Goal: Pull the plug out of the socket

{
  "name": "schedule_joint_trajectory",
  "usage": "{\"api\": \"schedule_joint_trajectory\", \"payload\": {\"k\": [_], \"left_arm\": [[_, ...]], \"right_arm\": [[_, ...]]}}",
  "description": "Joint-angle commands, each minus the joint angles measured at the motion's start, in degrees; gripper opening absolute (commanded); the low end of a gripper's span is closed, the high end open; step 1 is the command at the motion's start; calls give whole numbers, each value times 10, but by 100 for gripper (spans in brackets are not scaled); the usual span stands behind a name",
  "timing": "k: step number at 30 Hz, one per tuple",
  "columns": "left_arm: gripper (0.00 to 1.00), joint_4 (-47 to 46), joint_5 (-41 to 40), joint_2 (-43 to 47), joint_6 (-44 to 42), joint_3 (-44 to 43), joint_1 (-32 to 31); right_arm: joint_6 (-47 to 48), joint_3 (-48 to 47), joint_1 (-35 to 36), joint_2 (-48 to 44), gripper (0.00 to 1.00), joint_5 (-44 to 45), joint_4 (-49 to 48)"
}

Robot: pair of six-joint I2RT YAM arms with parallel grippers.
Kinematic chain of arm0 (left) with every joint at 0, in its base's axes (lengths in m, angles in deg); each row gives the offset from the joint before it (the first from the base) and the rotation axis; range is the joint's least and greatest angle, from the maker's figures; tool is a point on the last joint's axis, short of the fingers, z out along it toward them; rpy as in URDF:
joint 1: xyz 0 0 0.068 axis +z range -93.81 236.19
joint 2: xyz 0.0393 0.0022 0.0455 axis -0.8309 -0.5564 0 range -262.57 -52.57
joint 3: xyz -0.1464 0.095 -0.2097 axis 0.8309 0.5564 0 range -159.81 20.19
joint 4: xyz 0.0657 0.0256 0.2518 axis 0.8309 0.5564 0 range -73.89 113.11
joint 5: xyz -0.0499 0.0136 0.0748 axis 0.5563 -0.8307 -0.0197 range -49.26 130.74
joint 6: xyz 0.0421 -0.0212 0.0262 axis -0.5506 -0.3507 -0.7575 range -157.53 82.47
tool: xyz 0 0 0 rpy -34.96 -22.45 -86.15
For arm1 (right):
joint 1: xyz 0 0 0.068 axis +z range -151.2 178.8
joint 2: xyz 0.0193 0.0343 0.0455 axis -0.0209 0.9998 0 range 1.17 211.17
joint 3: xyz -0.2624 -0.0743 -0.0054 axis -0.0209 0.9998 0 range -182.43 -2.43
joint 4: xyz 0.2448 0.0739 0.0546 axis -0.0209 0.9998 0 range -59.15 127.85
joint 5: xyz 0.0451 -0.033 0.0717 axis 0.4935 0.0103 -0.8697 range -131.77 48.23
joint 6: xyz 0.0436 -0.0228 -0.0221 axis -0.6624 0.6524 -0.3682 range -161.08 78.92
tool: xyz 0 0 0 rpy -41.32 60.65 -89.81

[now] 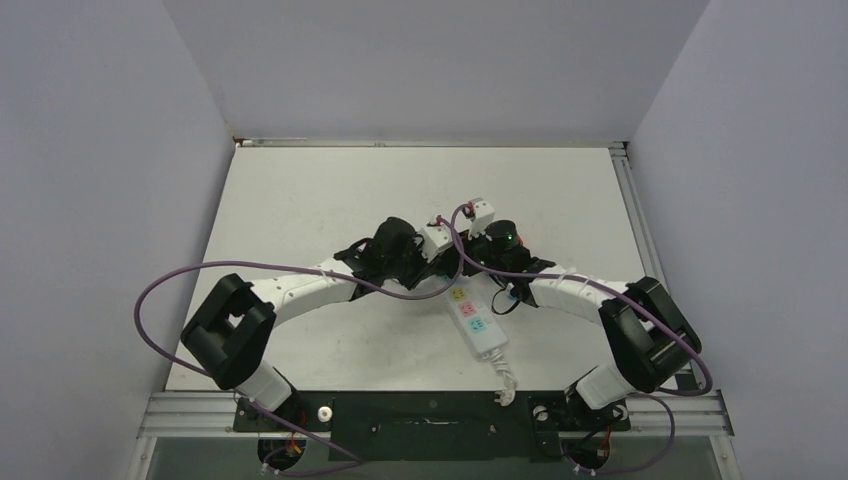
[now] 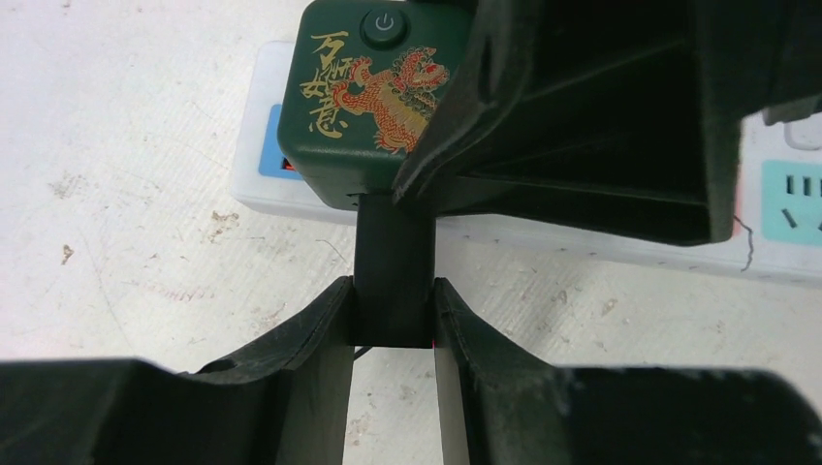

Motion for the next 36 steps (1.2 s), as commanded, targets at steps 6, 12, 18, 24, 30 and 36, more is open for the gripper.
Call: {"api": "schedule_joint_trajectory", "payload": {"k": [6,12,18,24,30,36], "left_arm": [[0,-48,-54,-17,30,-27,-54],[0,-34,-70,-18,15,-32,-43],[0,1,-7,-16,14,-55,3],[0,5,31,-7,4,-55,52],[0,6,42,-4,1,-55,76],[0,6,40,-4,6,-56,85]], "right_arm": [[-17,-20,-9,31,5,80,34],[-11,-14,-10,24,5,60,21],[2,5,-9,-5,5,17,-9],[12,9,-7,-14,5,-18,-19],[21,7,4,-11,5,-41,-26],[31,7,18,-16,5,-35,-24]]}}
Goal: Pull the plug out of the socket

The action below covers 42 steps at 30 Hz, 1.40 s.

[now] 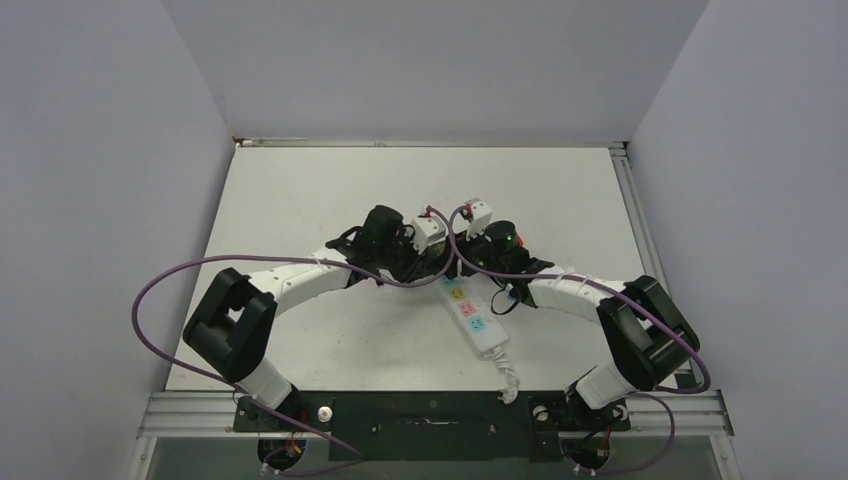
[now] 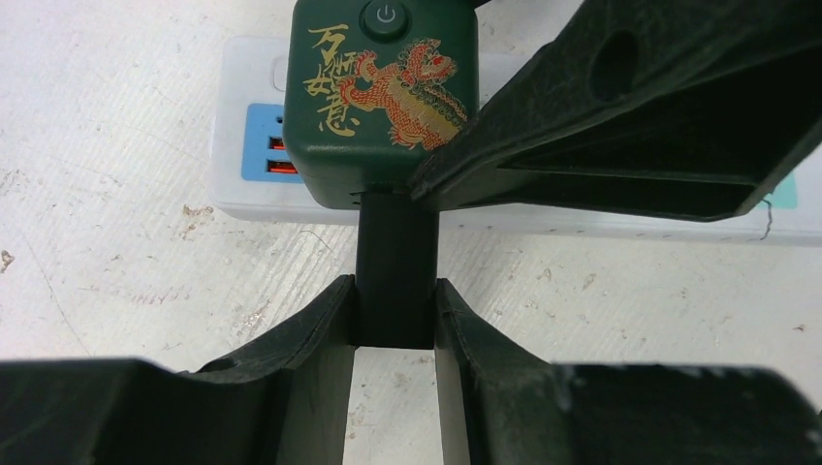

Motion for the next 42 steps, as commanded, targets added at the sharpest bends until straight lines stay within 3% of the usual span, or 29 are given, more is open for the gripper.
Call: {"api": "schedule_joint_trajectory", "payload": {"k": [1,9,14,18,24,34,42], "left_arm": [[0,-31,-46,18,10,-29,31],[0,-65,-86,35,37,-2,-26],[0,-84,-149,52,6,21,-91],[0,-84,-152,55,4,24,-102],[0,-48,-146,41,-2,2,-90],[0,1,-33,27,15,-43,22],[0,0,-32,30,13,-39,35]], "right_arm": [[18,7,12,-23,5,-19,-5],[2,-4,1,-13,5,50,26],[-15,-15,-15,12,5,57,40],[-16,-18,-16,21,5,53,42],[-11,-13,-16,15,5,37,33],[21,5,7,-15,5,-37,-2],[24,-5,26,-7,5,18,13]]}}
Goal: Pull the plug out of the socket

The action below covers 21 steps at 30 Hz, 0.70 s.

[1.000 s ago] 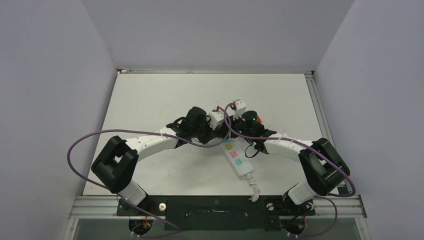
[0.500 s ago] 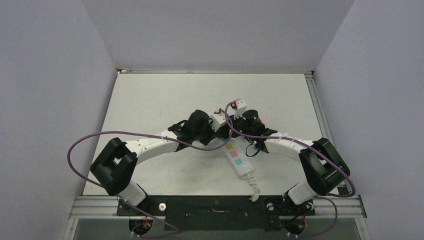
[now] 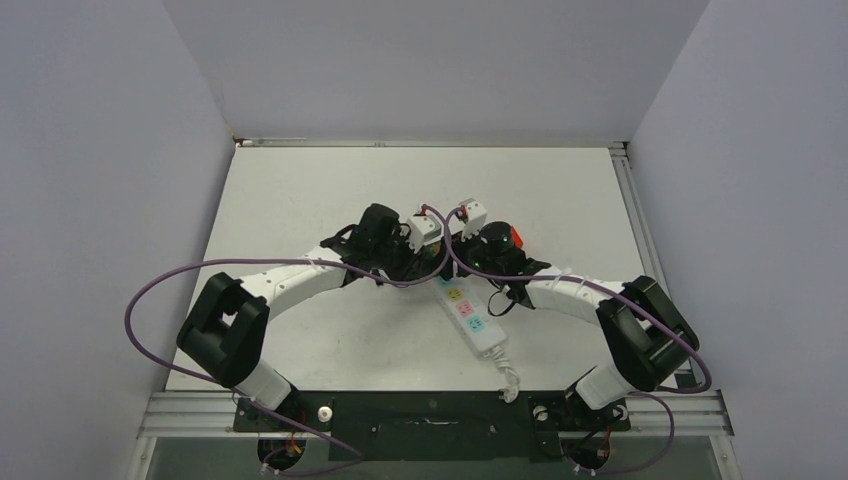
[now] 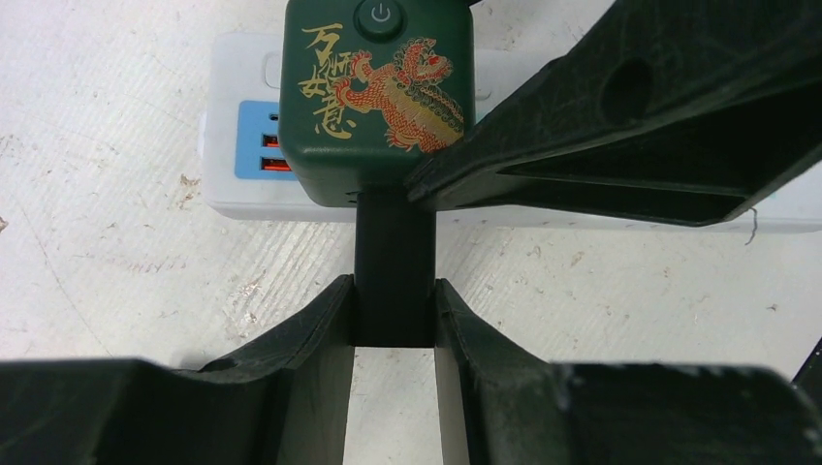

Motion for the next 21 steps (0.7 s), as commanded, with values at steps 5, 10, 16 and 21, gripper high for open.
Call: {"api": "schedule_joint_trajectory", "payload": {"k": [5,10,16,21], "left_arm": [[0,-73,-93,15,-2,-4,-18],[0,-88,-158,5,-8,13,-91],[0,-96,-161,0,0,16,-124],[0,-81,-146,-7,-10,6,-115]], "right_arm": [[-3,2,2,-7,5,66,27],[-24,-5,-22,9,5,87,46],[-33,-13,-33,28,5,89,55],[-31,-10,-33,29,5,75,47]]}}
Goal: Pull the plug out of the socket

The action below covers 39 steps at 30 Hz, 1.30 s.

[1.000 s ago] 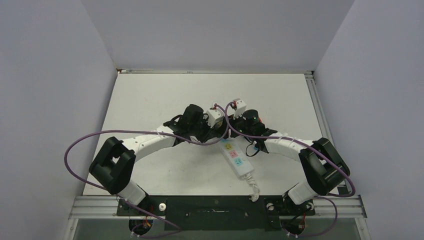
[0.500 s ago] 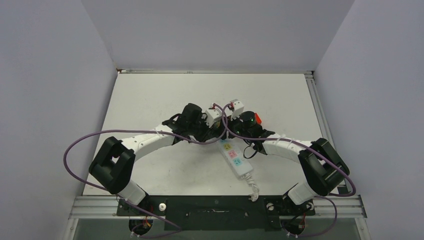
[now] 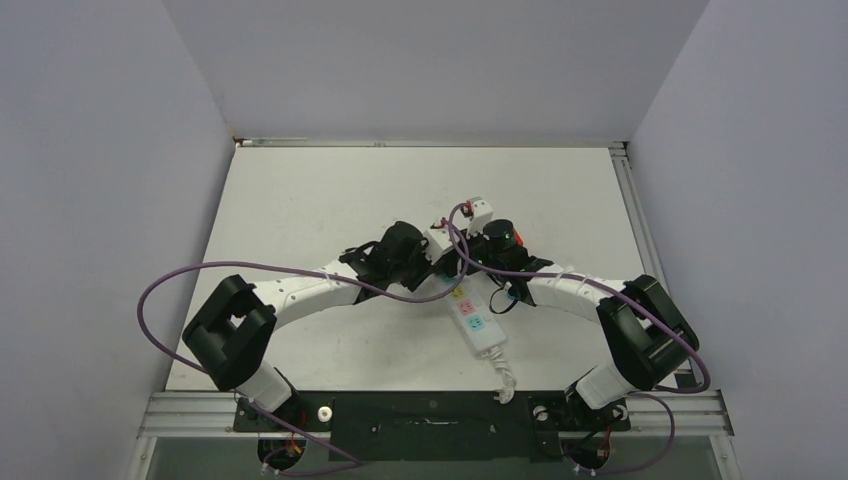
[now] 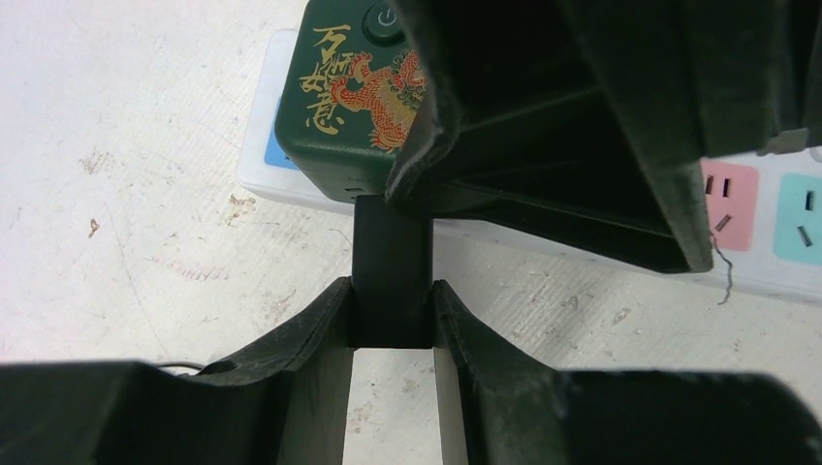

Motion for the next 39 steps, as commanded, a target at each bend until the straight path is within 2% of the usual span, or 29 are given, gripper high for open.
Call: {"api": "schedule_joint_trajectory", "payload": {"k": [1,10,14,18,25,32,39], "left_arm": [[0,-11,46,-6,-16,-21,-9],[0,59,178,-37,-17,-82,95],[0,66,204,-41,-9,-95,131],[0,66,205,-40,-9,-96,139],[0,26,148,-22,-9,-65,116],[0,8,53,-4,-60,-23,16],[0,23,54,-12,-63,-29,7]], "right_arm": [[-2,-3,-15,22,5,42,20],[27,9,-4,-2,5,4,0],[33,5,5,3,5,-1,4],[34,0,8,12,5,0,6],[17,-11,5,28,5,41,25],[9,-27,-3,55,5,56,50],[10,-30,-3,61,5,56,51]]}}
